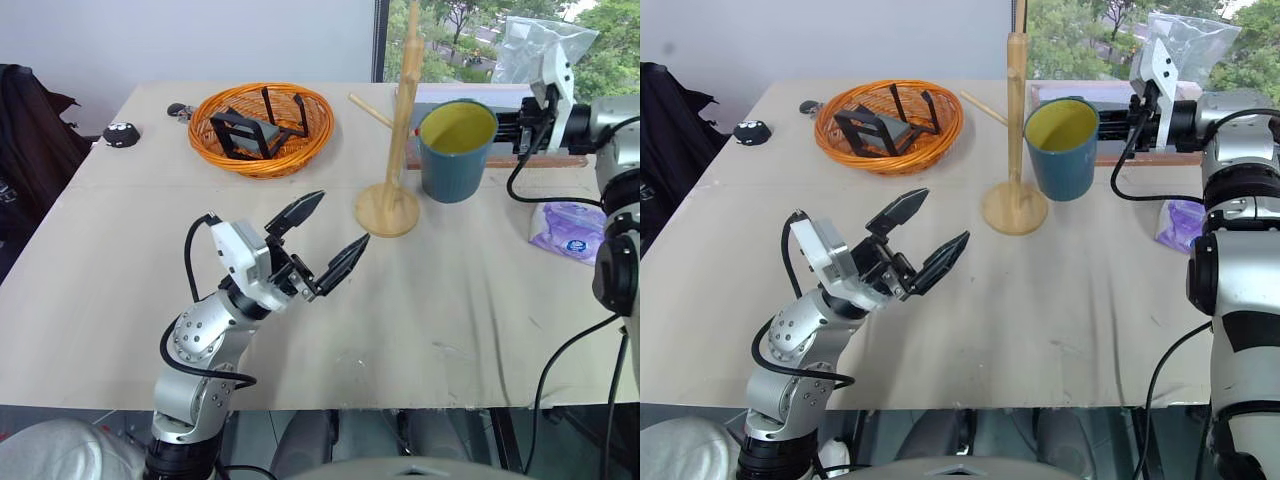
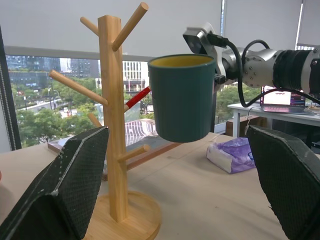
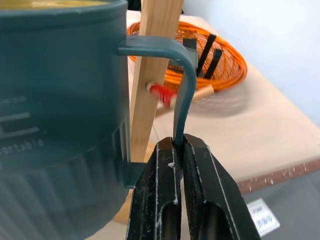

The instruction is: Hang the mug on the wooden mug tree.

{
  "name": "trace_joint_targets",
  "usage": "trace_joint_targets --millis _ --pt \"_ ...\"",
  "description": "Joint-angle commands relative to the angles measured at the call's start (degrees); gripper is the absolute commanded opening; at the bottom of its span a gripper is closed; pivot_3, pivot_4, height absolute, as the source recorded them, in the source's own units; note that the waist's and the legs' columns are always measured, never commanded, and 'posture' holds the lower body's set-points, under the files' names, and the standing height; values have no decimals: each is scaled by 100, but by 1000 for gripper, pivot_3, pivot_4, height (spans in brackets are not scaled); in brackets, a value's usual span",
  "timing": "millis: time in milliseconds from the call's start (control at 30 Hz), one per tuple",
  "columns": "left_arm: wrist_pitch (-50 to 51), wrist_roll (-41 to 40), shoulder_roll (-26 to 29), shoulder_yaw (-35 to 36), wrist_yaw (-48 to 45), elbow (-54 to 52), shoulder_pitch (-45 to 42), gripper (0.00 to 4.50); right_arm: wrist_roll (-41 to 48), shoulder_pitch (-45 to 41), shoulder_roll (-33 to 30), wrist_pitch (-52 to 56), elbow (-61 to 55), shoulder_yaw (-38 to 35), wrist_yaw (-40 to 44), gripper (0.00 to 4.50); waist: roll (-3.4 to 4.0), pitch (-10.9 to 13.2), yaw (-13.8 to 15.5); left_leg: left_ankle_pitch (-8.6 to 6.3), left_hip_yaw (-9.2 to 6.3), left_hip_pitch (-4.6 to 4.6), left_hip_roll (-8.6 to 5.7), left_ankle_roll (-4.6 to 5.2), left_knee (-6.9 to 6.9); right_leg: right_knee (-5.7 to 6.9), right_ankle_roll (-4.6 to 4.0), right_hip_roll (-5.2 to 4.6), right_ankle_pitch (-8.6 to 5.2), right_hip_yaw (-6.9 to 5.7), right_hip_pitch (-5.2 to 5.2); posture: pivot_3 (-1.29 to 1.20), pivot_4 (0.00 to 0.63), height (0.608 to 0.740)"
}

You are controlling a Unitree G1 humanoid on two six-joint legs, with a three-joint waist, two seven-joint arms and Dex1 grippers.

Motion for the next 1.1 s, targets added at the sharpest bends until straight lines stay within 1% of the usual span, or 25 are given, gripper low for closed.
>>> trace_joint_targets --millis 33,300,500,833,1100 --pt "-159 17 19 -26 -10 -64 3 4500 -90 -234 4 -118 16 -33 -5 45 0 0 4 0 -1 -1 0 0 0 0 0 0 0 -1 0 0 150 740" --pt "-198 50 10 -16 74 -86 55 4500 -404 -302 156 -235 155 16 -185 45 3 2 -25 0 1 0 -1 0 -1 1 0 0 0 1 -2 0 150 740" --pt "-178 64 5 -35 146 -136 77 4500 -540 -404 194 -180 305 -36 -482 45 4 2 -22 0 1 -1 -1 -1 0 1 0 0 0 1 -2 0 150 740" --pt "-114 27 60 -34 217 -217 110 4500 -559 -303 -112 -149 361 -79 -165 45 9 6 -7 0 0 -3 -2 0 -2 -1 0 -1 0 0 -3 0 150 740" --pt "-80 -7 99 -54 206 -115 -60 4500 -655 -303 -270 -117 484 -87 -579 45 11 7 -17 0 2 -2 -2 0 -3 0 0 0 0 1 -3 0 150 740"
